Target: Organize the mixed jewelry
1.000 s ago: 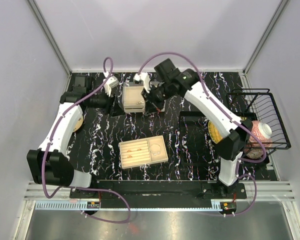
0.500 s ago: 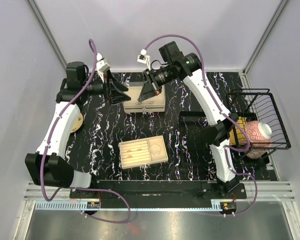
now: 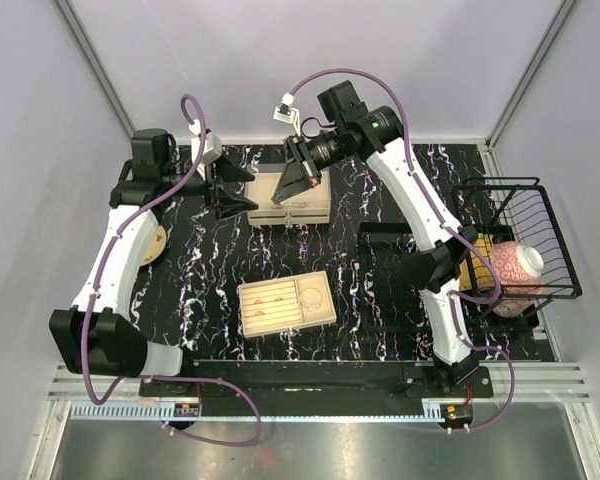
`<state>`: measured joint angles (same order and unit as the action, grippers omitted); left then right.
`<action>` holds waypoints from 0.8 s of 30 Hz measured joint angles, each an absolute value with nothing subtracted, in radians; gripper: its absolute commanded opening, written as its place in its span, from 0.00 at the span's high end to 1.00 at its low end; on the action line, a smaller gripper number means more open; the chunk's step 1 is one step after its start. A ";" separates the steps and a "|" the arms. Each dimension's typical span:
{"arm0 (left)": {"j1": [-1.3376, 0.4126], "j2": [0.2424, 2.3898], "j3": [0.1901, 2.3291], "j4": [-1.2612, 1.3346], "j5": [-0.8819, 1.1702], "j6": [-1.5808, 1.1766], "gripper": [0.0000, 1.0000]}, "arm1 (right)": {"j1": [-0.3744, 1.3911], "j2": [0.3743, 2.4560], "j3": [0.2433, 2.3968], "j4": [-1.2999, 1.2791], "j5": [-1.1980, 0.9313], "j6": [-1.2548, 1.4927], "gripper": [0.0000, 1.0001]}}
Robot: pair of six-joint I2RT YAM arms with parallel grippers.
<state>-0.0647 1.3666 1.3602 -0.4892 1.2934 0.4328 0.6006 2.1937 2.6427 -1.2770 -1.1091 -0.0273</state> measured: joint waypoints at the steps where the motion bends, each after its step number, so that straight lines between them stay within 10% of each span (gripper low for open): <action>1: -0.064 1.365 1.360 -0.503 1.299 0.463 0.24 | 0.600 2.194 2.641 -1.272 -1.111 -0.019 1.00; 24: -0.140 1.349 1.375 -0.559 1.396 0.627 0.48 | 0.630 2.193 2.576 -1.175 -1.113 0.070 1.00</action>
<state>-0.1402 1.3491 1.3754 -0.5591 1.3960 0.6273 0.6304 2.1925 2.5755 -1.1751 -1.1126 0.0700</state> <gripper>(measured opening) 0.549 0.009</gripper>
